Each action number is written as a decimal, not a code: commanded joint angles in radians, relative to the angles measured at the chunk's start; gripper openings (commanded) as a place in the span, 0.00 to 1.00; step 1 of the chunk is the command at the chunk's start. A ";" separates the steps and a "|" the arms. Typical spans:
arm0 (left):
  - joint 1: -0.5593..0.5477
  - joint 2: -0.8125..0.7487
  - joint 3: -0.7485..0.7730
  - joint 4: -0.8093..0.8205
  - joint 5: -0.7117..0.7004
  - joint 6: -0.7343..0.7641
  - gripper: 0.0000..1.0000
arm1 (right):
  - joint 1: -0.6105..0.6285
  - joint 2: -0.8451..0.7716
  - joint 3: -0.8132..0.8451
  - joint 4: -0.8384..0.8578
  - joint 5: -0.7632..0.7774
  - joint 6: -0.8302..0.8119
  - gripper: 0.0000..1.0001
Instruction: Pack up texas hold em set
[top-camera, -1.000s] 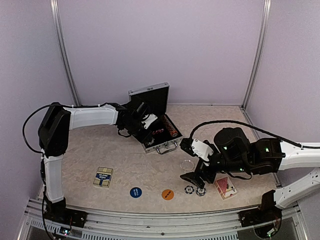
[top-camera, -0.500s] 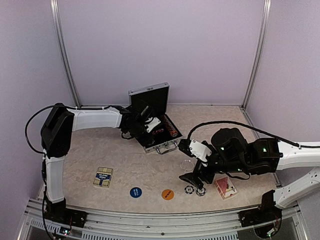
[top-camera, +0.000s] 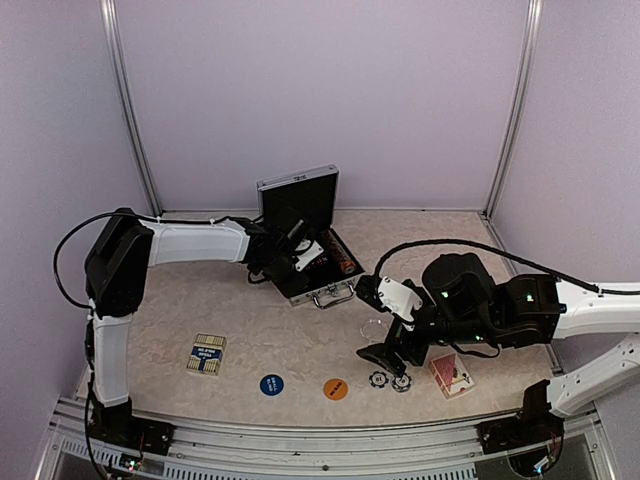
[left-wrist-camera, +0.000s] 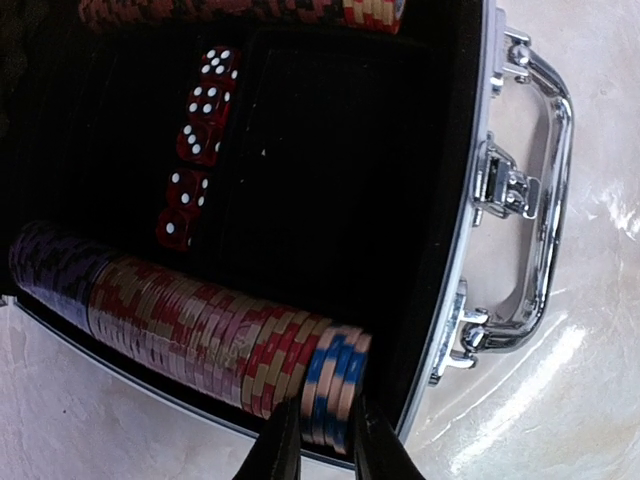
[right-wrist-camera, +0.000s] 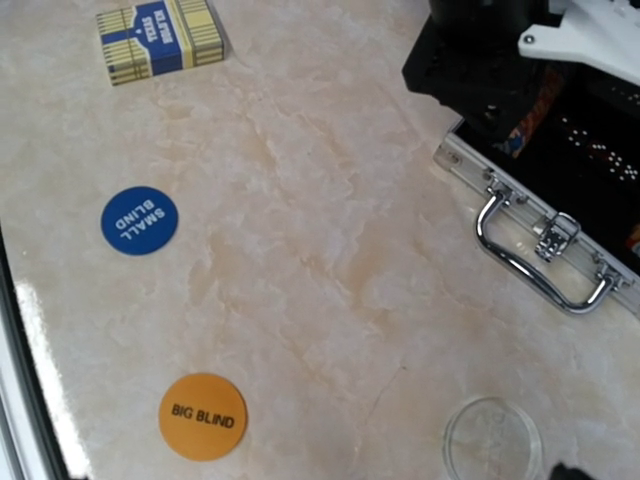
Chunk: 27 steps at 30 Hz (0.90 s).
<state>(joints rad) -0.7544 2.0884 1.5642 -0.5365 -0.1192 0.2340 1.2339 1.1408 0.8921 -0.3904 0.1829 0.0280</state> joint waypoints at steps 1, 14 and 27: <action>0.013 0.017 -0.027 -0.021 -0.086 -0.013 0.23 | -0.002 0.001 0.029 0.012 -0.008 0.015 1.00; 0.011 -0.013 -0.047 -0.003 -0.119 -0.033 0.51 | -0.002 0.007 0.043 0.004 -0.011 0.021 1.00; -0.029 -0.137 -0.096 0.014 -0.129 -0.095 0.71 | -0.033 0.120 0.081 -0.163 -0.049 0.139 1.00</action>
<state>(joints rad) -0.7685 2.0209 1.4910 -0.5095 -0.2527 0.1749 1.2228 1.2148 0.9531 -0.4667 0.1711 0.1078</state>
